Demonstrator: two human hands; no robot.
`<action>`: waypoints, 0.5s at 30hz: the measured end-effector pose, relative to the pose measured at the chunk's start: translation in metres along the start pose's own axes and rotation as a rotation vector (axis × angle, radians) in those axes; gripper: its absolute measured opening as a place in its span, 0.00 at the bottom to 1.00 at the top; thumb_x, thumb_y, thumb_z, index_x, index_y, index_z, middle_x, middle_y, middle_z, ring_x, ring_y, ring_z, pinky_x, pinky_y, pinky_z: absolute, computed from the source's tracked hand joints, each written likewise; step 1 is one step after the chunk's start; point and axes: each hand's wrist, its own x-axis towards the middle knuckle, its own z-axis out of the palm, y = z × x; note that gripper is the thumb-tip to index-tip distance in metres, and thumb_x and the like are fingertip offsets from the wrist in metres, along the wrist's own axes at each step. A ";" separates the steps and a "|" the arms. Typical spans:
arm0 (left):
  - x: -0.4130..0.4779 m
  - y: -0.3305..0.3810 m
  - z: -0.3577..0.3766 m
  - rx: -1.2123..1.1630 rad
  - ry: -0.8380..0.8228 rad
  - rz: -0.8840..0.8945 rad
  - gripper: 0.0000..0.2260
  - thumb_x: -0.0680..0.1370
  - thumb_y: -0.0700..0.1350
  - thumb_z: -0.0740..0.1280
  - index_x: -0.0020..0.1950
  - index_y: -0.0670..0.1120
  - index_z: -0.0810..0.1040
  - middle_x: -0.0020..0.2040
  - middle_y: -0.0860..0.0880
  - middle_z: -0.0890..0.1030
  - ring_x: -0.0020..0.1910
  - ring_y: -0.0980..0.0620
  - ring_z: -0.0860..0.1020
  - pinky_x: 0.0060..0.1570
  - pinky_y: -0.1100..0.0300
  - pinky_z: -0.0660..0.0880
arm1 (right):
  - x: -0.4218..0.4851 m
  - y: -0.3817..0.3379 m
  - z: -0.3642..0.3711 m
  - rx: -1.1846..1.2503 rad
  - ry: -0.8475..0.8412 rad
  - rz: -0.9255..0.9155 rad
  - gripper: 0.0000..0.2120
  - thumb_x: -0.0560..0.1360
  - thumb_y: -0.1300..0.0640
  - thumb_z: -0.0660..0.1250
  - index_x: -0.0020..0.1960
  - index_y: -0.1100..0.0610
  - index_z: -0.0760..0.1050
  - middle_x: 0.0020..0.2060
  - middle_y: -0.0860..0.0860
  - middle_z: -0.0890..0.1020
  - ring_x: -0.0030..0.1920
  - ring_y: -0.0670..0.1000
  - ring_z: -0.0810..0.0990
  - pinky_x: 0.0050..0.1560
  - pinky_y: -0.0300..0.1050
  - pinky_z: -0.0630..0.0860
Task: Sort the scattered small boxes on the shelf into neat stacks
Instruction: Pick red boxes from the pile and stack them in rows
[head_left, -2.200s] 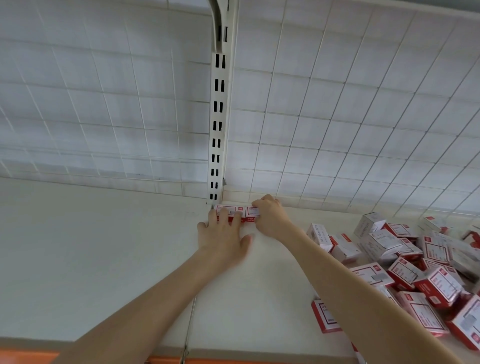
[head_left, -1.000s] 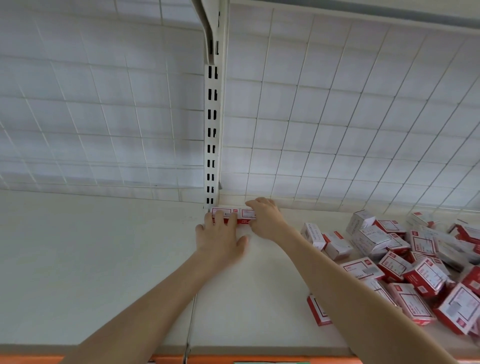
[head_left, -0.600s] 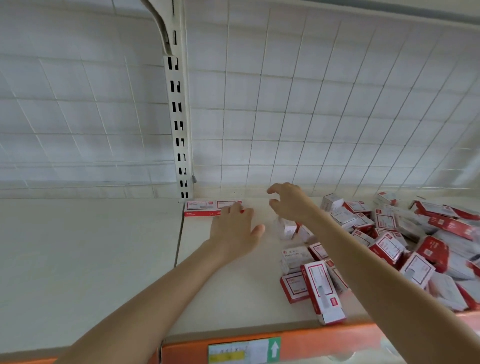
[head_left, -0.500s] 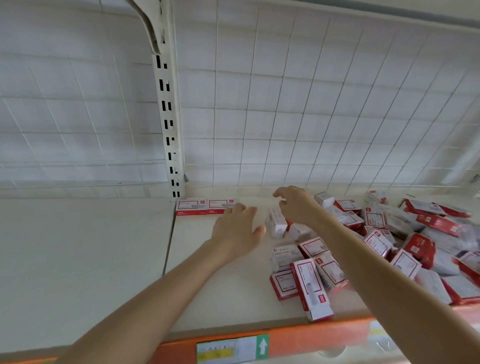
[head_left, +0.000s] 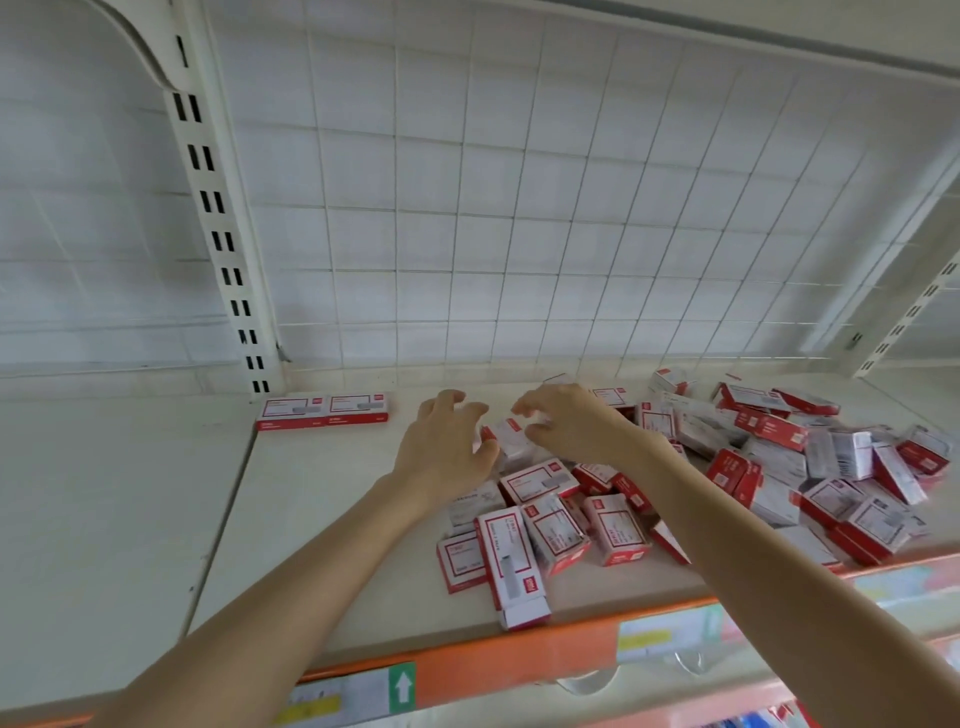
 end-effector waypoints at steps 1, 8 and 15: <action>0.000 0.003 0.001 0.009 -0.004 0.002 0.22 0.78 0.49 0.60 0.72 0.48 0.64 0.73 0.47 0.60 0.72 0.46 0.57 0.67 0.53 0.62 | -0.006 0.001 -0.001 -0.010 -0.023 -0.035 0.17 0.77 0.59 0.60 0.65 0.56 0.70 0.62 0.51 0.74 0.63 0.51 0.72 0.65 0.46 0.68; -0.014 0.020 0.004 0.048 0.006 0.092 0.19 0.77 0.47 0.61 0.68 0.47 0.71 0.69 0.47 0.67 0.69 0.46 0.62 0.65 0.54 0.64 | -0.041 0.003 0.001 -0.005 0.055 -0.252 0.13 0.75 0.60 0.62 0.58 0.56 0.77 0.55 0.51 0.79 0.58 0.49 0.73 0.62 0.40 0.65; -0.030 0.013 0.001 -0.010 -0.007 0.045 0.15 0.75 0.43 0.63 0.61 0.48 0.77 0.62 0.48 0.73 0.64 0.47 0.68 0.60 0.56 0.68 | -0.060 -0.013 0.015 0.080 0.010 -0.330 0.19 0.73 0.61 0.63 0.64 0.57 0.71 0.53 0.57 0.79 0.55 0.55 0.74 0.58 0.49 0.68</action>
